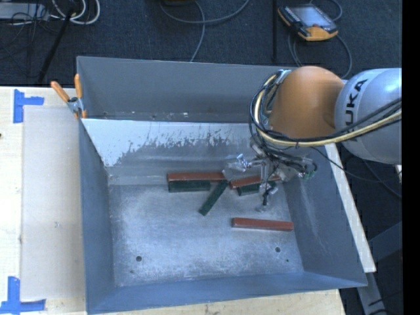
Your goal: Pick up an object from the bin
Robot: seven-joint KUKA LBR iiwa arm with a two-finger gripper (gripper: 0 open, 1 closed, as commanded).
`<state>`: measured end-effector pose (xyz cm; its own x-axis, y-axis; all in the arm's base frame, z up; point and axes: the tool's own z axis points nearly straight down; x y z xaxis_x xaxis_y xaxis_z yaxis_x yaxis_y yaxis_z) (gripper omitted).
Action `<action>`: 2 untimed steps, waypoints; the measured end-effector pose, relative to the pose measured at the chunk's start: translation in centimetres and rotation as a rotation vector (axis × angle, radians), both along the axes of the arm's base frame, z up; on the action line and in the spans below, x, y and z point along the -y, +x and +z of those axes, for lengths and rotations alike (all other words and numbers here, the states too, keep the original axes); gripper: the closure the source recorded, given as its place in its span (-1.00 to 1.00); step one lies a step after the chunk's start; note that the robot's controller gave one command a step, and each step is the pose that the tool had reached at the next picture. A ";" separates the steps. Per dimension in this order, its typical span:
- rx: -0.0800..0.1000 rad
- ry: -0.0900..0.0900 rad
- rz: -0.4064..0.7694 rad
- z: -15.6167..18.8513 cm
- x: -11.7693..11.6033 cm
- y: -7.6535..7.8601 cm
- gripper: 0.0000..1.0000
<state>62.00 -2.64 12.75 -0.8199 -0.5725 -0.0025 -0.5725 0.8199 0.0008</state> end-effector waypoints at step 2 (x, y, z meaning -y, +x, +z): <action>0.000 0.000 0.300 -6.0 5.7 -4.0 -1.00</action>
Offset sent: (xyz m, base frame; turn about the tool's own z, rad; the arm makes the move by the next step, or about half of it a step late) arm -0.0929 -0.0393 -0.0030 -0.4104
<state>57.98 -8.35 6.71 -0.6142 -0.7891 -0.0024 -0.7891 0.6142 0.0010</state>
